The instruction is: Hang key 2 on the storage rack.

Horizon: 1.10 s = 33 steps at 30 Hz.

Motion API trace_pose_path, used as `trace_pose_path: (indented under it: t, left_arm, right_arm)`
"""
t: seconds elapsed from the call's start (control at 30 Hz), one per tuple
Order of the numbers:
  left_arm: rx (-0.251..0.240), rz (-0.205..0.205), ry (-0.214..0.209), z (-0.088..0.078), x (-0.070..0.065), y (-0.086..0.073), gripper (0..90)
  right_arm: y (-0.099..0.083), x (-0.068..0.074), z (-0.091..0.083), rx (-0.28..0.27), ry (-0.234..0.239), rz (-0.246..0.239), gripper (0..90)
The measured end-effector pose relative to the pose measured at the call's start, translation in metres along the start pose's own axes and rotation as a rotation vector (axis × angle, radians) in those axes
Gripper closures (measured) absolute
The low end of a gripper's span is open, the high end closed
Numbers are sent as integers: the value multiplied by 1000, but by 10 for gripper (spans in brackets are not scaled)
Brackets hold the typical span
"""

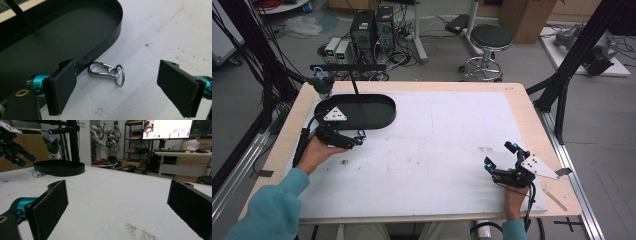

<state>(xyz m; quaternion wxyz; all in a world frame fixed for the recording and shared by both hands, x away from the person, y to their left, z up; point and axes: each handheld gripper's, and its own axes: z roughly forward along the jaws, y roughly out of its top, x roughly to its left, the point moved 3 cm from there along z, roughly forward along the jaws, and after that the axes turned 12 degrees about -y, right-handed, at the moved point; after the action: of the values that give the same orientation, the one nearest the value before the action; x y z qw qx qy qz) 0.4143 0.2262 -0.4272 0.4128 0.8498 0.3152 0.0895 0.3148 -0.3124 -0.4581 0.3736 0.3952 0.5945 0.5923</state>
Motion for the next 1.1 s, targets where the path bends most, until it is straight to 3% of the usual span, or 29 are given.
trace_pose_path:
  t: [0.53, 0.63, 1.1]
  left_arm:
    - [54, -22, 7, 15, 6, -5, 312]
    - [82, -17, 6, 18, 6, -7, 343]
    - [107, 14, 13, 21, 3, -8, 641]
  right_arm:
    - [0, 0, 0, 0, 1, 2, 25]
    - [0, 0, 0, 0, 1, 2, 25]
    - [0, 0, 0, 0, 1, 5, 25]
